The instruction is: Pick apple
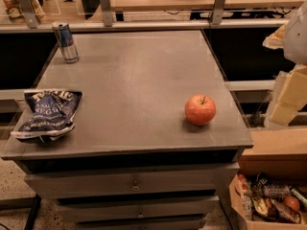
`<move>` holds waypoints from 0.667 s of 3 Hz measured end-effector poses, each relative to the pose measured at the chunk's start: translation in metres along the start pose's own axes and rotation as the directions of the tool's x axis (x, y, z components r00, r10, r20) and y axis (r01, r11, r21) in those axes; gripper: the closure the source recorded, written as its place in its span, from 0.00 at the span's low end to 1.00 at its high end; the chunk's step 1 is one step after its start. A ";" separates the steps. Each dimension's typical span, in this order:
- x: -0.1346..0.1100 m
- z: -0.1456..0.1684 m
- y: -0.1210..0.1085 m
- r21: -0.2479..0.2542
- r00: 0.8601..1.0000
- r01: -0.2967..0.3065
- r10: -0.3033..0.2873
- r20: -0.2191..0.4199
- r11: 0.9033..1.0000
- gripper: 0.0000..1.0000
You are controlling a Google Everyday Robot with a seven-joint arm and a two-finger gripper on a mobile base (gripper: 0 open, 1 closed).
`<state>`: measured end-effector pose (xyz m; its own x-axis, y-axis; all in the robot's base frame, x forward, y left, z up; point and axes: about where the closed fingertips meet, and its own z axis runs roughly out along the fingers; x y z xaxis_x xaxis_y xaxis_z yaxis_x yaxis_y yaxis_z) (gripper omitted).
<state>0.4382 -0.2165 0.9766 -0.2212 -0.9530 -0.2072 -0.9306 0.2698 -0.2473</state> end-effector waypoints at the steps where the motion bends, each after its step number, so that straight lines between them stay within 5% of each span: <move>1: -0.001 0.000 0.000 0.002 1.000 0.000 0.000 0.002 1.000 0.00; 2: -0.011 0.016 -0.007 -0.020 0.999 0.001 -0.001 0.039 1.000 0.00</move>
Offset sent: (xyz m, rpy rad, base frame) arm 0.0317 0.0232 -0.0322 0.0944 0.0434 0.0346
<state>0.4519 -0.2059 0.9653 -0.2091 -0.9471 -0.2435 -0.9365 0.2657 -0.2289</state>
